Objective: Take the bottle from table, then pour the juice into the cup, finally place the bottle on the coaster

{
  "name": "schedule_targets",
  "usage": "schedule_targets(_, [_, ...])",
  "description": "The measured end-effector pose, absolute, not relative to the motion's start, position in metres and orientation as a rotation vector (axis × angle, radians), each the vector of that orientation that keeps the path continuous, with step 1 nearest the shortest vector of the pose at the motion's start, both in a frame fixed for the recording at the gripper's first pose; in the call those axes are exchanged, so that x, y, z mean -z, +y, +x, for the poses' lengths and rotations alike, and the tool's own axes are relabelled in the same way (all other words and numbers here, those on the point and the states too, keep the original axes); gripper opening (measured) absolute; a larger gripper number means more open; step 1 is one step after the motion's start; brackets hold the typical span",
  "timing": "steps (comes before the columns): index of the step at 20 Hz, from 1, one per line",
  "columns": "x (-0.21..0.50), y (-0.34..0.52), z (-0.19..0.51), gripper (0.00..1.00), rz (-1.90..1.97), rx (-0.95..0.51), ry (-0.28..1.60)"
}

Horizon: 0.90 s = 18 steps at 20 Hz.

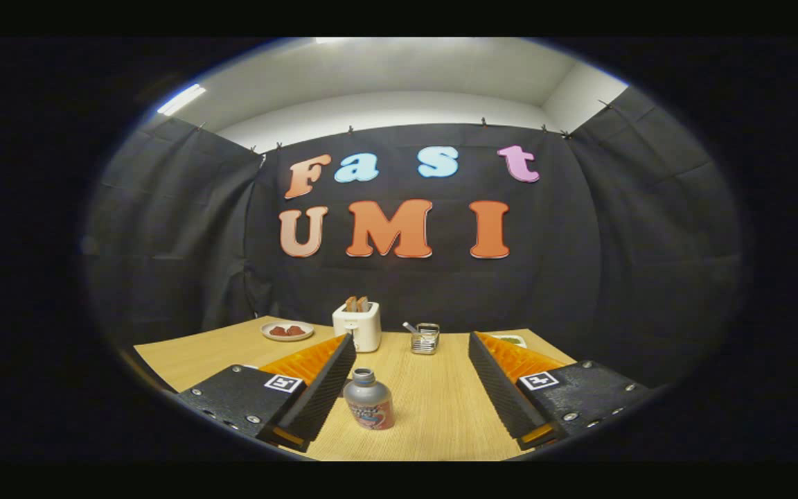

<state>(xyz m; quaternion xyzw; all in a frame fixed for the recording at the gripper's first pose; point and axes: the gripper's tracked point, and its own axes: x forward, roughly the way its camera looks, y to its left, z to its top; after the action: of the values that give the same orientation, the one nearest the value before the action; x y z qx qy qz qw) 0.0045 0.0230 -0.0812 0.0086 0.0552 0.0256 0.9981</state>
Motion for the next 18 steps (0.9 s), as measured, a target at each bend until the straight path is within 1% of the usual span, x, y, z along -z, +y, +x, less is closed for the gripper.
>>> schedule_targets(5, [0.121, 0.046, 0.002, 0.98, 0.025, -0.112, 0.152])
schedule_targets(18, [0.213, 0.068, 0.014, 0.98, 0.038, -0.158, 0.294])
